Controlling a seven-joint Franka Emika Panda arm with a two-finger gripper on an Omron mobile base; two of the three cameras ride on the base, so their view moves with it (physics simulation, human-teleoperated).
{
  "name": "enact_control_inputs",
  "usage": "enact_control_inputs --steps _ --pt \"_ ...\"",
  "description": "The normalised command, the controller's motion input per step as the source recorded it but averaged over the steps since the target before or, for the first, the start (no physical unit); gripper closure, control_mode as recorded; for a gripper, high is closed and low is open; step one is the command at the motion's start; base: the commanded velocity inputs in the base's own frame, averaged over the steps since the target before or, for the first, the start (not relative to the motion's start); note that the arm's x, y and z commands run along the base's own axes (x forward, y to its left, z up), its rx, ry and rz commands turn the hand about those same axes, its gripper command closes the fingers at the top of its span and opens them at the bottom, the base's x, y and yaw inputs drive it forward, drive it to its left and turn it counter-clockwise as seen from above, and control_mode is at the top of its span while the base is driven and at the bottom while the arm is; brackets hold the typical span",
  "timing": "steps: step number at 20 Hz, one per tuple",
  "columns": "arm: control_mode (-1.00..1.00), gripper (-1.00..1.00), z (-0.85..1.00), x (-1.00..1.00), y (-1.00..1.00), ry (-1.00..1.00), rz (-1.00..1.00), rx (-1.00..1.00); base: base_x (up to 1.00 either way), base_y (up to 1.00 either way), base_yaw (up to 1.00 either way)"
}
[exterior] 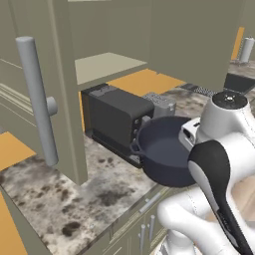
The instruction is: Pick the kettle from the cabinet and place it on a stove burner. Then pick the pot from the counter and place it on another stove burner. Finally, turn both burners on.
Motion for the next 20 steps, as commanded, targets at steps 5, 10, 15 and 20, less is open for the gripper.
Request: enact_control_inputs --steps 5,10,15,20 --pt "-1.0 1.0 0.07 -0.39 -0.3 -0.02 -0.04 0.04 0.0 0.0 0.0" --pt "-1.0 1.0 0.0 -0.17 -0.14 0.0 0.0 0.03 0.0 0.0 0.0" --pt "-1.0 1.0 0.0 -0.01 0.0 0.0 0.0 0.0 0.0 0.0 0.0" --pt "1.0 1.0 0.0 -0.09 0.0 -0.01 -0.03 0.0 -0.06 0.0 -0.02"
